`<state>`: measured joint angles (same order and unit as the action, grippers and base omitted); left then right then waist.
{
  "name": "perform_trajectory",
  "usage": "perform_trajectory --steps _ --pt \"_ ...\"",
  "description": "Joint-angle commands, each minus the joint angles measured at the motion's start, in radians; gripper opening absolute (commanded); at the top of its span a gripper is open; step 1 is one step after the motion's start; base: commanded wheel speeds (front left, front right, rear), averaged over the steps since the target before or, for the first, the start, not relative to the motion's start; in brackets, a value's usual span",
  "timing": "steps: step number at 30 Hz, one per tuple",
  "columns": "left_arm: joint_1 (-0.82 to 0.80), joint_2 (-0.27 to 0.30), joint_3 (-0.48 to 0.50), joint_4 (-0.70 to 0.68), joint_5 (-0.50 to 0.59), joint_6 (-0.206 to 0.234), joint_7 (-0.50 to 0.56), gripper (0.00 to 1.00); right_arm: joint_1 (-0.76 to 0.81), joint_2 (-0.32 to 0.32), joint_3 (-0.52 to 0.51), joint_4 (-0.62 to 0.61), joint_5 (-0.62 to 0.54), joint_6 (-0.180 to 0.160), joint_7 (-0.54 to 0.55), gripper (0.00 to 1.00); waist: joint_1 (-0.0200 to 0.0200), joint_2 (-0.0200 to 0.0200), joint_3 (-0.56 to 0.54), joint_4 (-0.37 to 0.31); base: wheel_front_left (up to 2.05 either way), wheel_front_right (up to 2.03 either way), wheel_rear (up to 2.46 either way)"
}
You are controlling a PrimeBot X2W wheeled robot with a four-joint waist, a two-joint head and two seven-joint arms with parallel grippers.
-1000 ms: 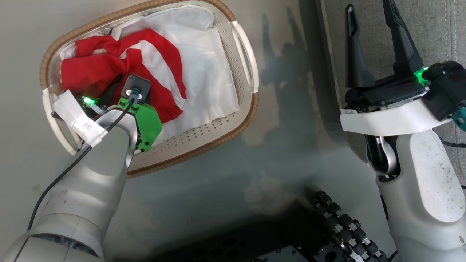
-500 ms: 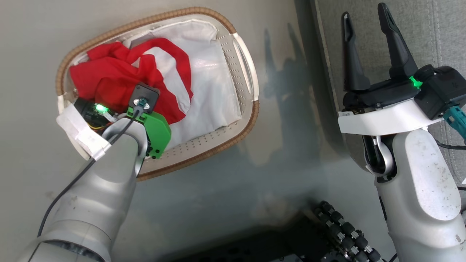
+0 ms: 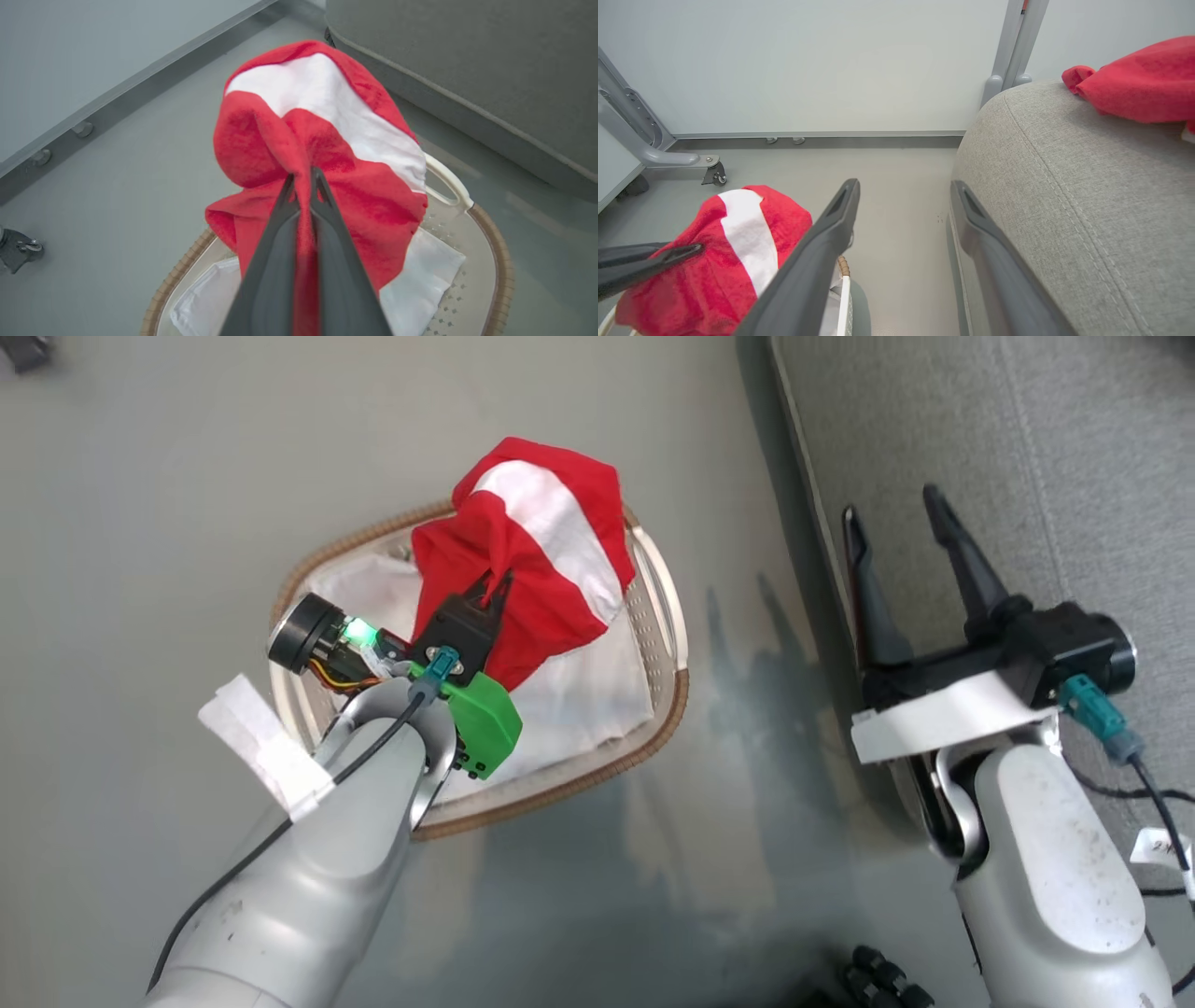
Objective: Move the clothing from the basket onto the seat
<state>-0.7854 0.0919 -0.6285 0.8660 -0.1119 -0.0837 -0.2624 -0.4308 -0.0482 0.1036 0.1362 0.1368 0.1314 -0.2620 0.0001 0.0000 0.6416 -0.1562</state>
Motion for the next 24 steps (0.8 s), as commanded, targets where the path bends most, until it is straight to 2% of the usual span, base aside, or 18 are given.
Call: perform_trajectory --steps 1,9,15,24 --pt "0.033 0.015 -0.002 -0.046 0.0 -0.004 -0.003 0.0 0.031 -0.004 -0.002 0.013 -0.007 -0.001 -0.004 1.0 -0.0001 0.0 -0.156 0.058 0.0 0.0 0.0" --pt "0.092 0.094 -0.014 -0.304 0.004 -0.016 0.001 0.0 0.108 -0.004 0.023 0.081 -0.013 -0.001 -0.004 1.0 -0.0001 0.0 -0.335 0.083 0.0 0.0 0.0" --pt "0.057 0.152 -0.023 -0.476 -0.016 -0.029 0.079 0.0 0.124 -0.004 0.073 0.116 0.003 -0.001 -0.004 1.0 -0.0001 0.0 -0.425 0.089 0.0 0.0 0.0" --pt "-0.048 0.258 -0.024 -0.677 -0.074 -0.044 0.192 0.0 0.07 -0.004 0.232 0.168 0.025 -0.001 -0.005 1.0 -0.0001 0.0 -0.495 0.07 0.0 0.0 0.0"
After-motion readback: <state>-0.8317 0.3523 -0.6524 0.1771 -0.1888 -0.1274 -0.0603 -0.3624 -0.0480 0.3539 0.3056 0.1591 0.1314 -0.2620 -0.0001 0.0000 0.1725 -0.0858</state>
